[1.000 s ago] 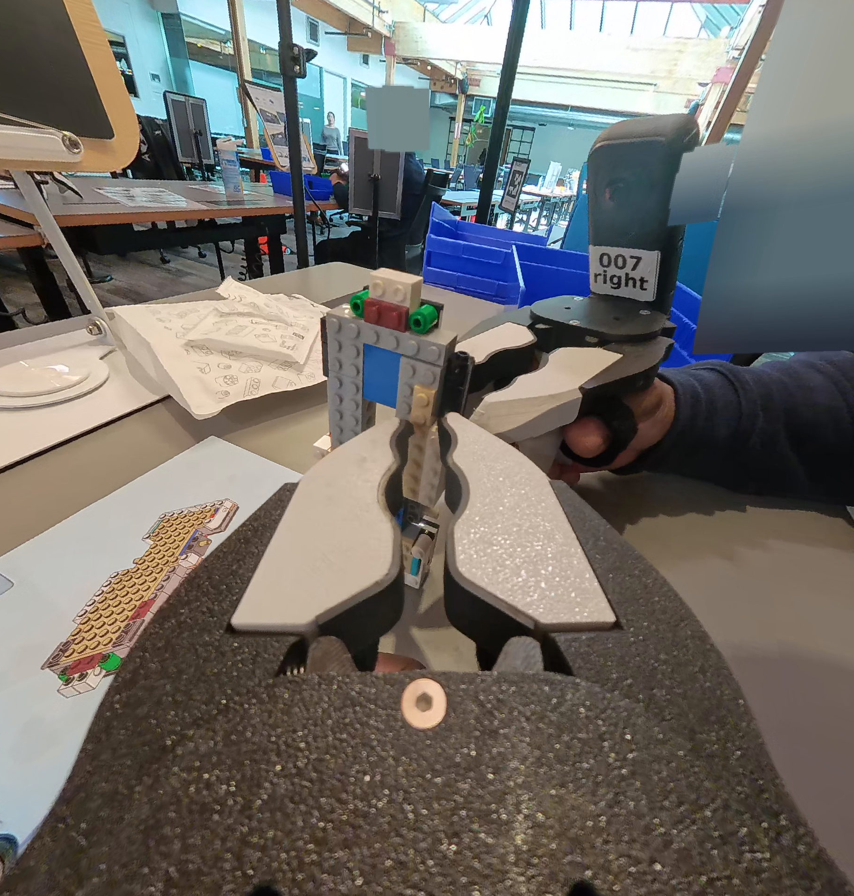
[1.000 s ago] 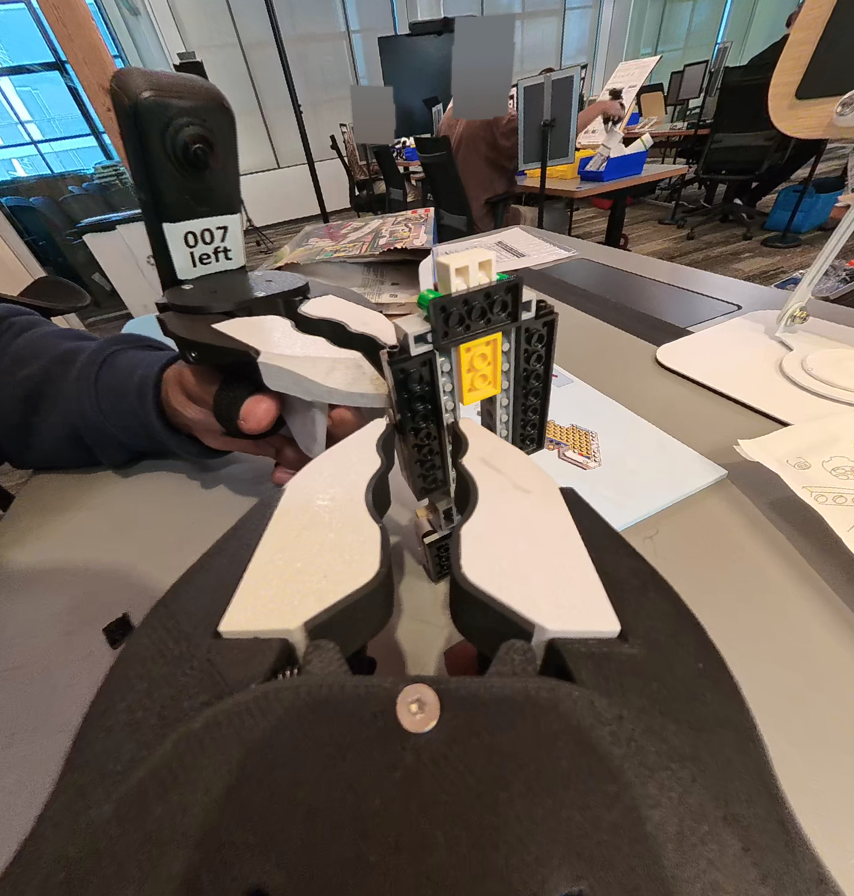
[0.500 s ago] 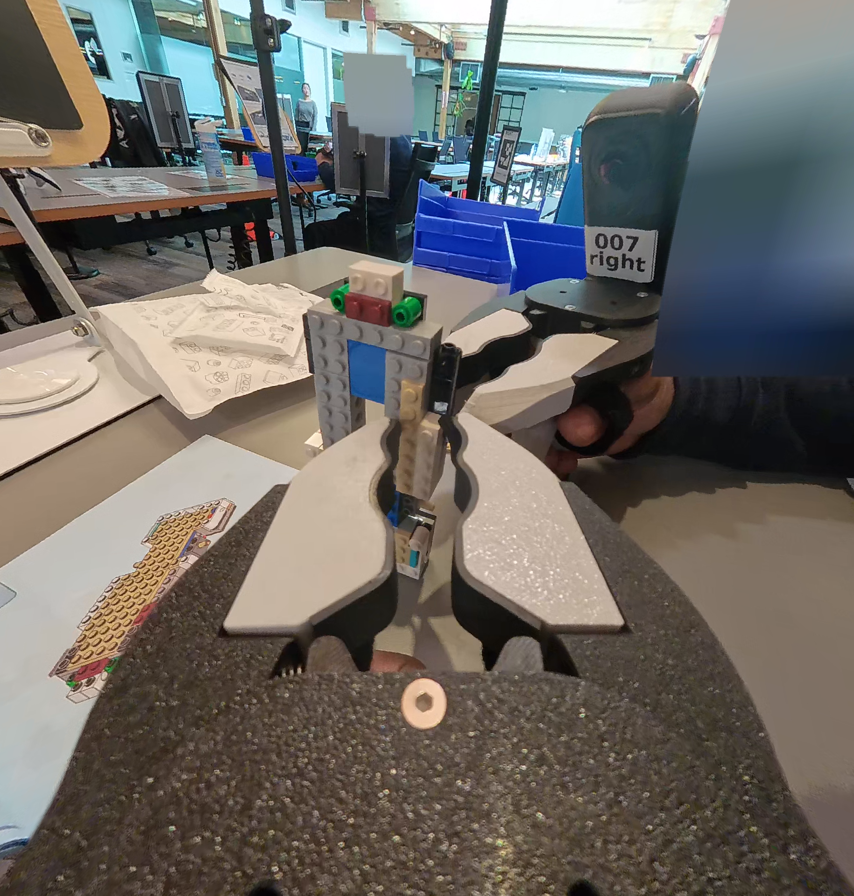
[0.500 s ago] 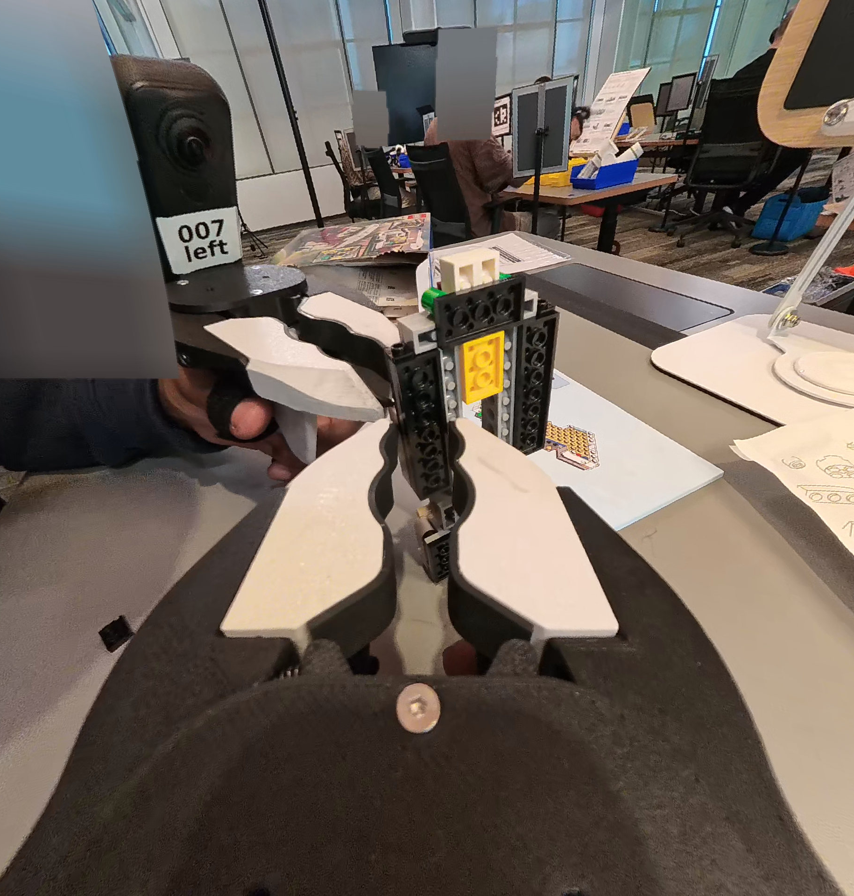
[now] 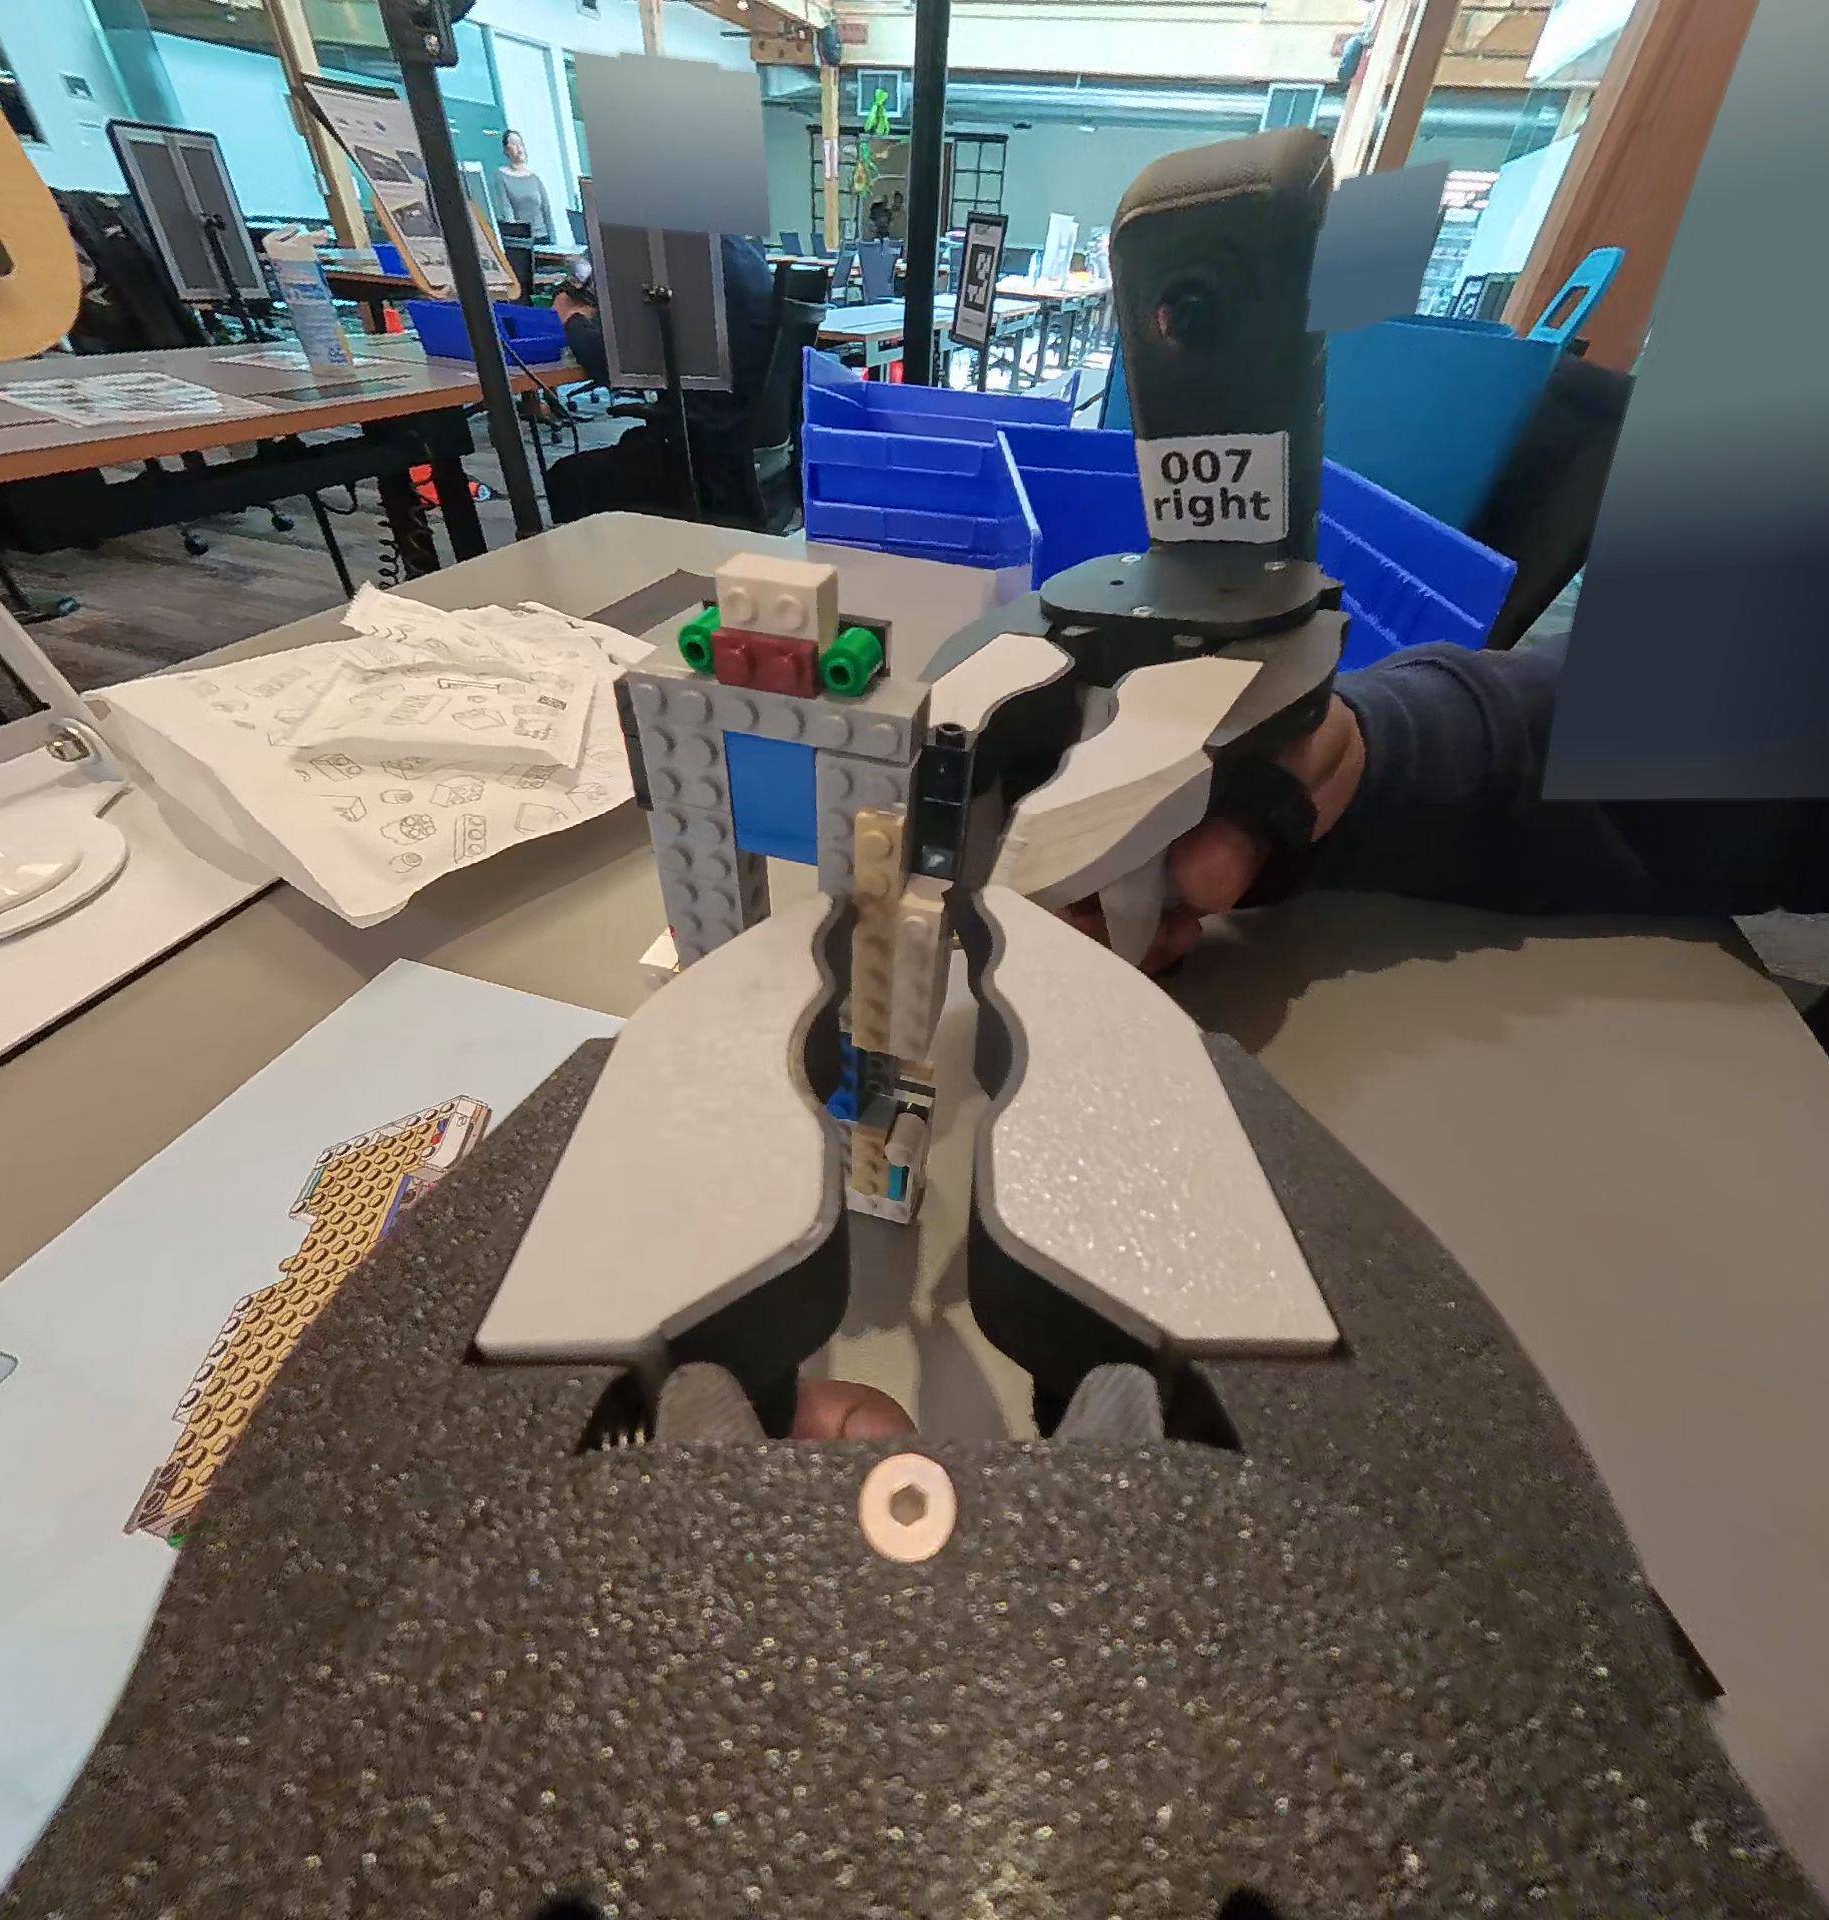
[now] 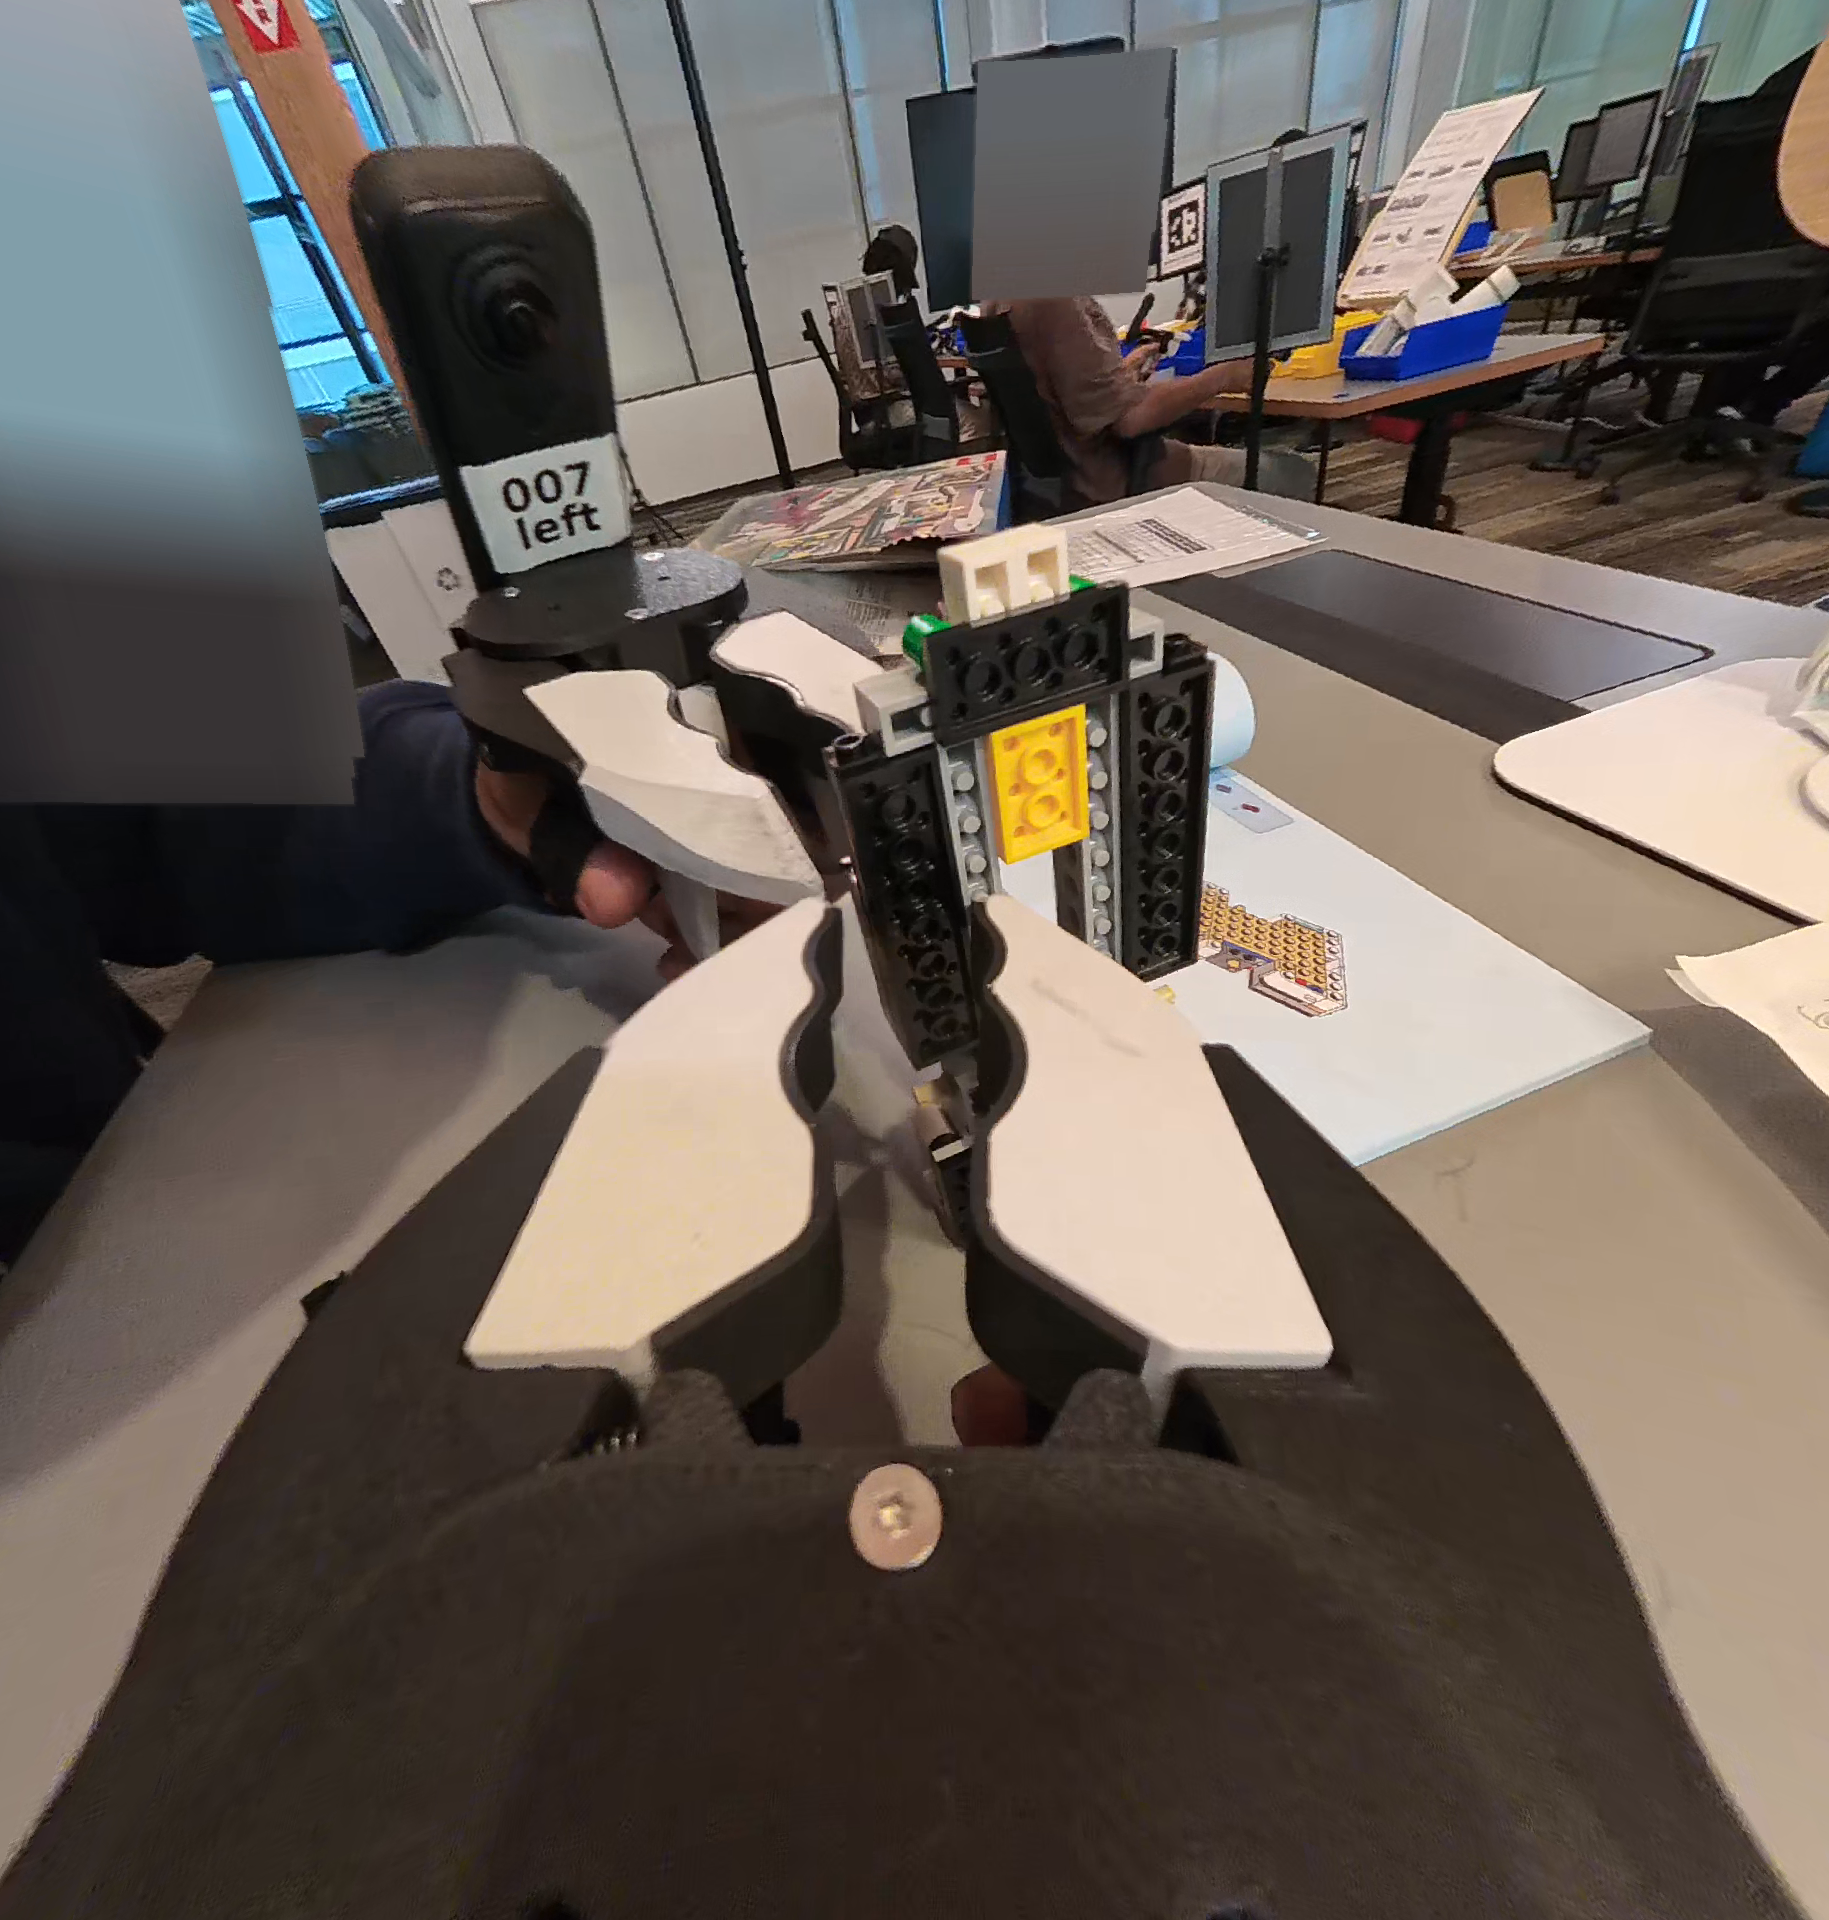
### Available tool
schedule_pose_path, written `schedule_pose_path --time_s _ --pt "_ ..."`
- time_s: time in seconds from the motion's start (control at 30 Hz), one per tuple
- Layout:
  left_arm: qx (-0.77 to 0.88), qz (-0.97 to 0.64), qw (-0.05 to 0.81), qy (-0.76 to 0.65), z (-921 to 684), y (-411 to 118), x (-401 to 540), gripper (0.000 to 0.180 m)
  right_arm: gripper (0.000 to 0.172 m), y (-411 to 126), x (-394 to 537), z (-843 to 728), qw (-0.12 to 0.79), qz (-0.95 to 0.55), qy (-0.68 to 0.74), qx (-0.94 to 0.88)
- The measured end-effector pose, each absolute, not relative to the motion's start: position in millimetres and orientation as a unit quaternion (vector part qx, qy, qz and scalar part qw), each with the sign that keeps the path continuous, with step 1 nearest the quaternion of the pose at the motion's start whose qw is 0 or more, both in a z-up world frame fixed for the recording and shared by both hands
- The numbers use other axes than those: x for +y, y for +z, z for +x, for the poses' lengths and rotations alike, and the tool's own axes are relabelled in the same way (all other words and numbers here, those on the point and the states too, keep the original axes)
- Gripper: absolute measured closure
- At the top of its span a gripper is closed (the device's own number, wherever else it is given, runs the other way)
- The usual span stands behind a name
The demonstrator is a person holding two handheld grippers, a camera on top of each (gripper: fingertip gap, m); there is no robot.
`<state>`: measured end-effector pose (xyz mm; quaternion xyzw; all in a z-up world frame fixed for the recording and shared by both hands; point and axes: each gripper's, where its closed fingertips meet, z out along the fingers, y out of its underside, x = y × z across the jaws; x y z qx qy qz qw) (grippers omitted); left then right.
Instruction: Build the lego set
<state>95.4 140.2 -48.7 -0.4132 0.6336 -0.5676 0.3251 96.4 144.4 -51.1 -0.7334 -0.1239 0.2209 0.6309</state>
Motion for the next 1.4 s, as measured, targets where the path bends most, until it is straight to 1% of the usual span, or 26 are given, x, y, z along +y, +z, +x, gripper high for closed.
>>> schedule_pose_path --time_s 0.07,0.13,0.4,1.0,1.4 --pt "0.633 -0.412 0.319 -0.572 95.2 -49.2 140.9 0.158 0.141 -50.5 142.4 92.3 0.625 -0.732 0.232 -0.14" --pt "0.635 -0.413 0.315 -0.571 95.7 -51.2 140.8 0.156 0.138 -50.5 142.4 91.3 0.621 -0.735 0.228 -0.149" --pt "0.646 -0.407 0.349 -0.543 97.2 -55.3 140.5 0.159 0.142 -54.3 142.9 93.5 0.623 -0.737 0.218 -0.144" --pt "0.643 -0.409 0.361 -0.537 98.6 -53.0 138.9 0.161 0.144 -57.4 141.9 92.7 0.625 -0.743 0.18 -0.156" --pt "0.631 -0.417 0.359 -0.548 95.2 -44.4 137.5 0.161 0.146 -47.7 139.1 88.7 0.633 -0.738 0.171 -0.159"
